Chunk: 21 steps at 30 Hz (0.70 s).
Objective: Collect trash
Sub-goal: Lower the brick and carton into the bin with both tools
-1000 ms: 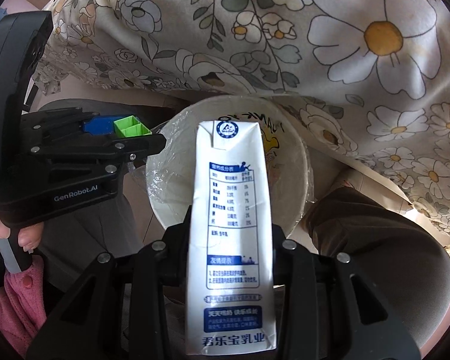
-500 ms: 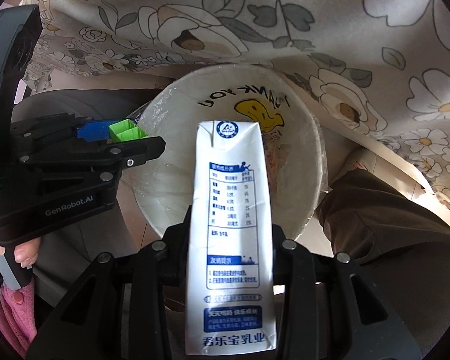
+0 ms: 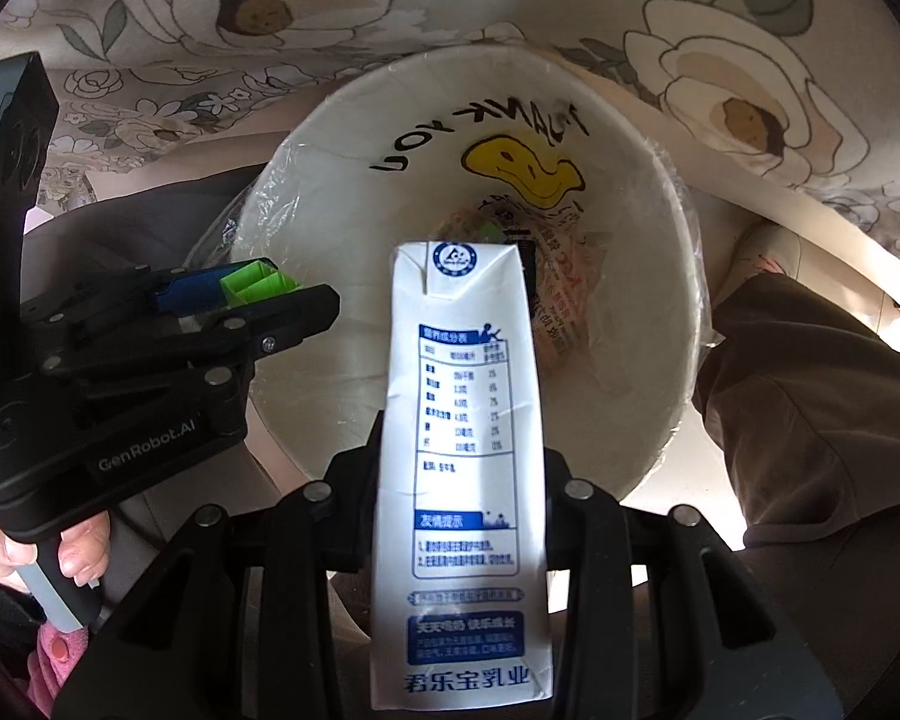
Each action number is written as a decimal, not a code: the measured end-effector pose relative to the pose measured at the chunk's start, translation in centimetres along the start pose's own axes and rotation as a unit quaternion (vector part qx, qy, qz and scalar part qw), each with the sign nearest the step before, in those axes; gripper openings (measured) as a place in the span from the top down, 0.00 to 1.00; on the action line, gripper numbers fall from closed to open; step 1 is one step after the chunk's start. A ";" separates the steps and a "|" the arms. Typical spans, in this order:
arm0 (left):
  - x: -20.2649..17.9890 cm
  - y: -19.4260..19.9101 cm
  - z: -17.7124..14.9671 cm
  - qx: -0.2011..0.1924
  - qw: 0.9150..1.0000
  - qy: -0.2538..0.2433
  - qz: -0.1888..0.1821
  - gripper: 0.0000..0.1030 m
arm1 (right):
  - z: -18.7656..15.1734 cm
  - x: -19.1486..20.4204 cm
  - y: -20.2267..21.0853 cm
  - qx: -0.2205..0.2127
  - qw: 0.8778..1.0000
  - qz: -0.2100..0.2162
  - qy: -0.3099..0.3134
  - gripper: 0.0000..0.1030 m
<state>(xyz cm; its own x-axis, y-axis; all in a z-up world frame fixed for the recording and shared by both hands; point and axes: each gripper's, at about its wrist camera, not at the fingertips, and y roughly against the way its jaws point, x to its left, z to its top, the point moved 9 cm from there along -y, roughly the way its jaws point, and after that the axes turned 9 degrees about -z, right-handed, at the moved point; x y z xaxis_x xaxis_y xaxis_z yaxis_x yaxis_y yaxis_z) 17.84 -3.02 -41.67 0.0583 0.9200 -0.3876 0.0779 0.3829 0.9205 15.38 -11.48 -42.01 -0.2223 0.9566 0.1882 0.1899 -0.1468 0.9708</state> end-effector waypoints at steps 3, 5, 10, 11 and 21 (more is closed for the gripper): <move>0.3 -0.6 0.1 0.007 1.000 0.007 0.002 0.56 | 0.1 -0.3 -0.8 0.009 1.000 0.005 -0.014 0.64; 0.4 -1.1 0.1 0.012 1.000 0.011 0.002 0.56 | 0.3 -0.4 -1.1 0.013 1.000 0.005 -0.019 0.64; 0.9 -2.2 0.4 0.024 1.000 0.020 0.002 0.56 | 0.7 -0.4 -1.8 0.018 0.999 0.014 -0.027 0.64; 1.0 -2.5 0.4 0.026 0.999 0.022 0.002 0.56 | 0.7 -0.3 -2.0 0.020 0.999 0.013 -0.027 0.63; 1.4 -3.7 0.5 0.045 0.998 0.034 0.000 0.56 | 1.9 -0.2 -3.9 0.015 1.000 -0.013 -0.019 0.63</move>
<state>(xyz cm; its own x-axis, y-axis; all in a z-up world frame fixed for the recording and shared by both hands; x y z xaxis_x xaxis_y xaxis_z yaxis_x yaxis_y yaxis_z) 18.11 -3.17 -45.63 -0.0093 0.9244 -0.3813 0.1674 0.3774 0.9108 16.52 -10.59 -46.12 -0.1907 0.9691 0.1567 0.2142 -0.1147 0.9700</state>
